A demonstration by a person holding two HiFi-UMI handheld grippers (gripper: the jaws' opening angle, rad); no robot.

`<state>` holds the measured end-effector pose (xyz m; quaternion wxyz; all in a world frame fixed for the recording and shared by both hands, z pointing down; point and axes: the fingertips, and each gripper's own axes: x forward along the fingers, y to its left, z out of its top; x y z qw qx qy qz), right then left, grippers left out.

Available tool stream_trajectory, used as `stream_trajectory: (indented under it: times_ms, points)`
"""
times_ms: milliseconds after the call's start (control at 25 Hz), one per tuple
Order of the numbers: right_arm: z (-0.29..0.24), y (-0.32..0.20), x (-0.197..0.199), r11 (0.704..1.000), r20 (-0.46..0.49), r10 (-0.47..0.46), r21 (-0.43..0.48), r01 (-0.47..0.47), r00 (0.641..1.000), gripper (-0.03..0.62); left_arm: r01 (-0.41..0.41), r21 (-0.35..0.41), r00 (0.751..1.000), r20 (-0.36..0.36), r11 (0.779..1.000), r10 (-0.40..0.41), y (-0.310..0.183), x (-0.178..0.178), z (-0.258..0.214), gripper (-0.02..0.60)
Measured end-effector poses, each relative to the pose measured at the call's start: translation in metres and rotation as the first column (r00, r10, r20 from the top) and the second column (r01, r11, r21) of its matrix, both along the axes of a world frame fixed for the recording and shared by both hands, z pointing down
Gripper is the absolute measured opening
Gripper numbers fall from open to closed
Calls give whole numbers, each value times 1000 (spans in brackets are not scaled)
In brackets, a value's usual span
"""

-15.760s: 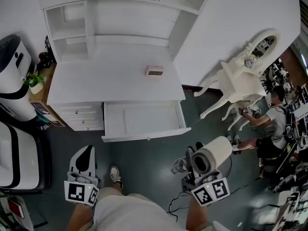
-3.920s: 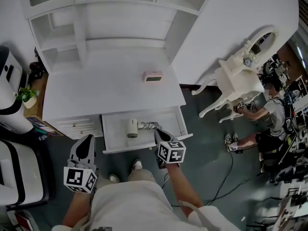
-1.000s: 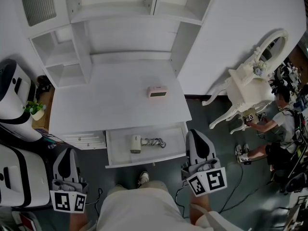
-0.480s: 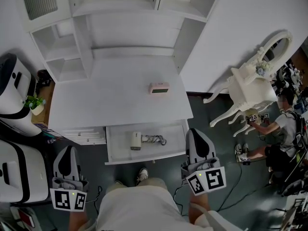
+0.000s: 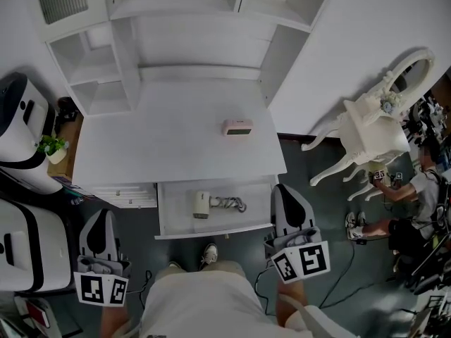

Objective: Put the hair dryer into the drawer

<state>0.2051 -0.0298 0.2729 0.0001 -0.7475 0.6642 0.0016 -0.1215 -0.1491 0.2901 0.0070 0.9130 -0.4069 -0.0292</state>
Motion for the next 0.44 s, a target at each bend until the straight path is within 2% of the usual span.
stream_trajectory:
  times_ms: [440]
  points:
    - [3, -5, -7, 1000, 5, -8, 3, 8, 1000, 9, -1, 4, 1000, 14, 1000, 1, -3, -3, -1, 15]
